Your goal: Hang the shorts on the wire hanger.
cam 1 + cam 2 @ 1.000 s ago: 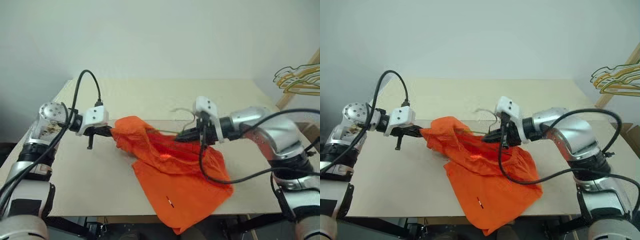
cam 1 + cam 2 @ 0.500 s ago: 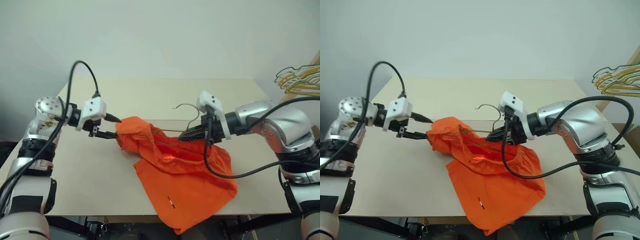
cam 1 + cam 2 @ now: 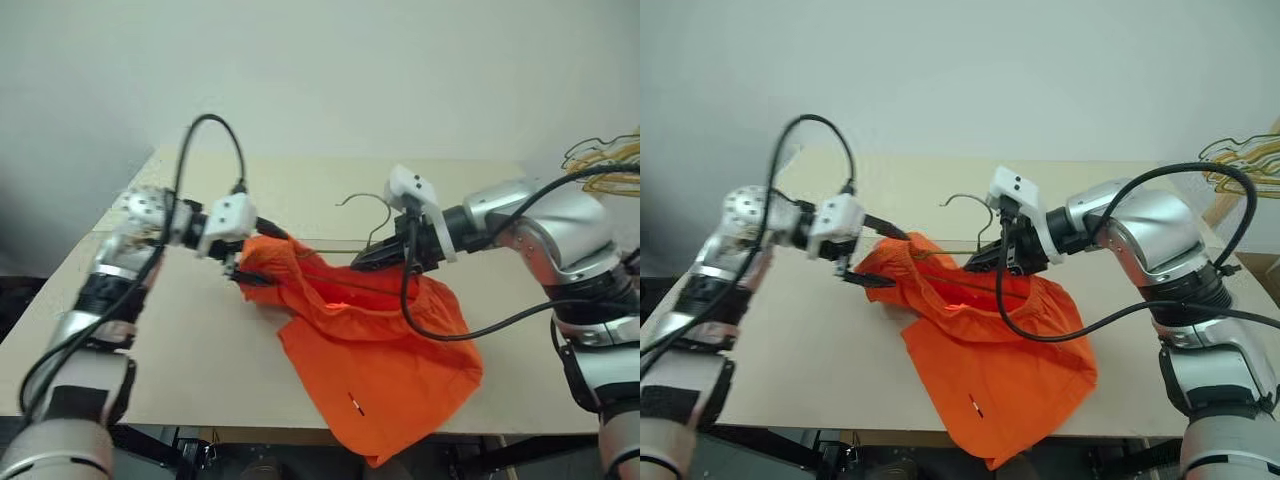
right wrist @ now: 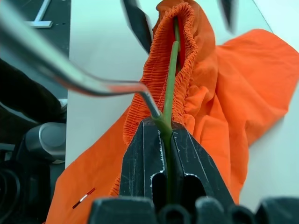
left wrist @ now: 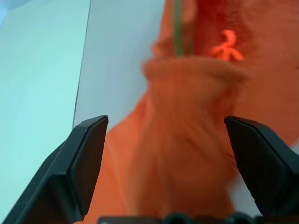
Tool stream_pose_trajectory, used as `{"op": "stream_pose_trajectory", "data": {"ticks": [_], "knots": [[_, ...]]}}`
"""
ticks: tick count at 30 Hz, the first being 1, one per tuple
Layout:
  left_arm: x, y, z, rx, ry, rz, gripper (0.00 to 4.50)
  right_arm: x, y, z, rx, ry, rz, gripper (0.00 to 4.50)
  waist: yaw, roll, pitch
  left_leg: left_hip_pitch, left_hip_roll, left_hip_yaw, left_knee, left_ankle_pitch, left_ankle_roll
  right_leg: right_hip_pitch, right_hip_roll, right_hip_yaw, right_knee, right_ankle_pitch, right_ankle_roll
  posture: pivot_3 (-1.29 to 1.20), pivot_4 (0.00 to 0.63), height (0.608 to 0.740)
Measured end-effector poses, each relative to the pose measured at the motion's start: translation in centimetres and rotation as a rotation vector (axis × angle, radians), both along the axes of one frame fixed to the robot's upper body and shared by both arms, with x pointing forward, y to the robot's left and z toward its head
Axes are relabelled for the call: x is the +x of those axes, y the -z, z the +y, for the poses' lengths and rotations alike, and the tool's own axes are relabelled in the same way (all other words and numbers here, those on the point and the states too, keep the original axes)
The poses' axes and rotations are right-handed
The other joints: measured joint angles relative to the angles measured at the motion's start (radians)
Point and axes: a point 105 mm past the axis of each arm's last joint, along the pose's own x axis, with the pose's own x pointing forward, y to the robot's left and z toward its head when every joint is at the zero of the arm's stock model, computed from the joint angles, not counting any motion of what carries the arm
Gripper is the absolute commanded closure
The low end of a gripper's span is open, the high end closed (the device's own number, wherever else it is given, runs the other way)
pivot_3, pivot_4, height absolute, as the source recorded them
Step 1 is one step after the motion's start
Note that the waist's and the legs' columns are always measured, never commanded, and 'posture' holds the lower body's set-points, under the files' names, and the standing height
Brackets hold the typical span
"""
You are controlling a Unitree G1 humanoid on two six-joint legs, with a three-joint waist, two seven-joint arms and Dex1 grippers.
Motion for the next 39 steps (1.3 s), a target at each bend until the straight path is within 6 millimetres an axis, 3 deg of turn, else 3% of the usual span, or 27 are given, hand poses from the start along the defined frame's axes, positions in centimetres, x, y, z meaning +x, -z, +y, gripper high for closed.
{"op": "stream_pose_trajectory", "data": {"ticks": [2,5,17,22,26,30,36,39], "knots": [[0.5,0.6,-0.1,0.035,-0.005,-0.004,0.17,0.0,0.1,0.0,-0.003,0.000,0.002,4.50,-0.007,0.000,0.000,-0.001,0.000,0.000,0.000,0.000,0.000,-0.002,0.000,0.000,0.000,0.000,0.000,-0.10,0.000,0.740],[0.8,1.8,-0.4,0.060,-0.007,0.012,0.74,0.1,0.0,0.0,-0.005,0.003,-0.002,4.50,-0.024,0.000,0.000,-0.001,0.000,0.000,0.000,0.000,0.000,-0.002,0.000,0.000,0.000,0.000,0.000,-0.11,0.000,0.740],[0.1,2.5,-0.6,0.091,0.065,0.049,4.49,0.1,-0.3,0.0,-0.009,0.002,-0.022,4.50,-0.039,0.000,0.000,-0.001,0.001,-0.001,0.000,0.000,0.000,-0.002,0.000,0.001,0.001,0.000,0.000,-0.12,0.000,0.740],[0.5,2.2,-0.6,0.060,0.029,0.047,4.49,0.2,-0.7,0.1,0.002,0.006,-0.078,4.50,-0.042,0.000,0.000,-0.001,0.001,-0.001,0.000,0.000,0.000,-0.002,0.000,0.001,0.001,0.000,0.000,-0.13,0.000,0.740],[0.7,1.9,-0.7,0.033,0.003,0.068,4.50,0.5,-0.5,-0.2,0.011,0.016,-0.172,3.48,-0.044,0.000,0.000,-0.001,0.001,-0.001,0.000,0.000,0.000,-0.002,0.000,0.001,0.001,0.000,0.000,-0.13,0.000,0.740],[0.4,2.0,-0.8,0.027,0.002,0.077,4.50,-0.2,-0.2,-1.9,-0.013,0.043,-0.196,2.10,-0.046,0.000,0.000,-0.002,0.001,-0.002,0.000,0.000,0.000,-0.002,-0.001,0.001,0.001,0.000,0.000,-0.14,0.000,0.740],[0.1,2.5,0.3,0.018,-0.036,0.112,4.50,-1.6,-2.5,-5.4,0.007,0.141,-0.256,0.06,-0.048,0.000,0.000,-0.001,0.002,-0.002,0.000,0.000,0.001,-0.001,-0.001,0.001,0.000,0.000,0.000,-0.14,0.000,0.740],[0.0,2.3,0.0,0.009,-0.037,0.110,4.50,-2.7,-2.5,-7.3,-0.032,0.176,-0.268,0.02,-0.042,0.000,0.000,0.000,0.002,-0.003,0.000,-0.004,0.006,0.001,-0.001,0.001,-0.001,0.000,0.000,-0.14,0.000,0.740]]}}
